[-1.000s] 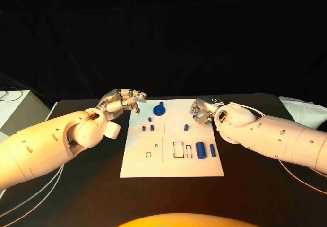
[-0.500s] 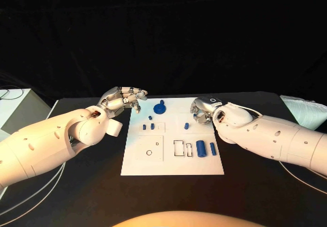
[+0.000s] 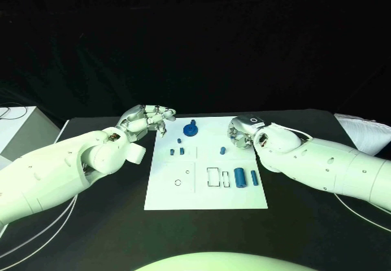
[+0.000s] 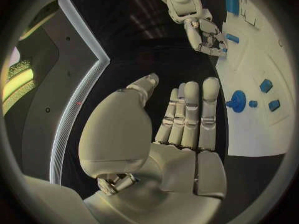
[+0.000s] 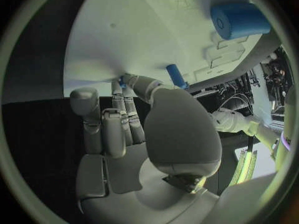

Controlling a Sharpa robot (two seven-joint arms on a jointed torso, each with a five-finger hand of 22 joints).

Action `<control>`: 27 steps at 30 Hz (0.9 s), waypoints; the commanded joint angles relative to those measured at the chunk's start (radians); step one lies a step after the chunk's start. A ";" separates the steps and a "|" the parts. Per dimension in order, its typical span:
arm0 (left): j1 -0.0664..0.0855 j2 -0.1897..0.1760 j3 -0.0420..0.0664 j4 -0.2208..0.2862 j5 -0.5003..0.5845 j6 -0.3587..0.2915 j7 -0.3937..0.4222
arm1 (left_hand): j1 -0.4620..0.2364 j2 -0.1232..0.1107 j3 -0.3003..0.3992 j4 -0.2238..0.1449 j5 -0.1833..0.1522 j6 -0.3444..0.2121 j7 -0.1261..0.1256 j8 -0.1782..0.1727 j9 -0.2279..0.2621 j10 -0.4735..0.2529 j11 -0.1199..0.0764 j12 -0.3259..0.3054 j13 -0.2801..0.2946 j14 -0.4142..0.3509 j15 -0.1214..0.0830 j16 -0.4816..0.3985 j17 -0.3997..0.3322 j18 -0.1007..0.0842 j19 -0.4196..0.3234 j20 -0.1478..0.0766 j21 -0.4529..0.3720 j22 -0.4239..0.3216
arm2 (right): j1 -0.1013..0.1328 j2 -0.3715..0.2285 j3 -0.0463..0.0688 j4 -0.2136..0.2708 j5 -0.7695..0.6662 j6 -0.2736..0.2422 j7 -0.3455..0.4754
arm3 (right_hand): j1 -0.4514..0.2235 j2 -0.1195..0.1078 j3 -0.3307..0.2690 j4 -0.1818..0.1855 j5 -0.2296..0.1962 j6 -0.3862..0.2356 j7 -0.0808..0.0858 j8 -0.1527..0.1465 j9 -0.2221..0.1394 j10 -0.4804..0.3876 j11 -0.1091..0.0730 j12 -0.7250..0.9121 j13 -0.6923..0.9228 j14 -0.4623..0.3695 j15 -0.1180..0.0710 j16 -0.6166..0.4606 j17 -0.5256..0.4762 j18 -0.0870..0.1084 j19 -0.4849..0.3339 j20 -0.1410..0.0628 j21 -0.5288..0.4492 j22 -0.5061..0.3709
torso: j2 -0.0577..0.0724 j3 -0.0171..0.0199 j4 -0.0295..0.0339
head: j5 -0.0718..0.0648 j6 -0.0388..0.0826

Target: Assemble the parts on the task board

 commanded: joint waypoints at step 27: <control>-0.001 -0.009 0.001 -0.004 -0.002 0.000 -0.003 | 0.012 0.025 -0.024 0.036 0.000 -0.022 0.008 -0.005 -0.004 -0.021 0.014 -0.013 0.005 0.001 0.006 -0.018 0.008 -0.002 -0.019 0.006 -0.012 -0.019 | -0.015 -0.038 -0.005 0.037 -0.017 -0.164 0.008 | 0.014 0.031 0.020 -0.029 -0.050 0.020 -0.006 0.022 0.026 0.078 -0.046 0.005 0.036 0.062 -0.013 0.003 0.032 -0.016 0.009 -0.008 0.040 0.050 | -0.003 -0.0016 -0.0007 | -0.002 0.012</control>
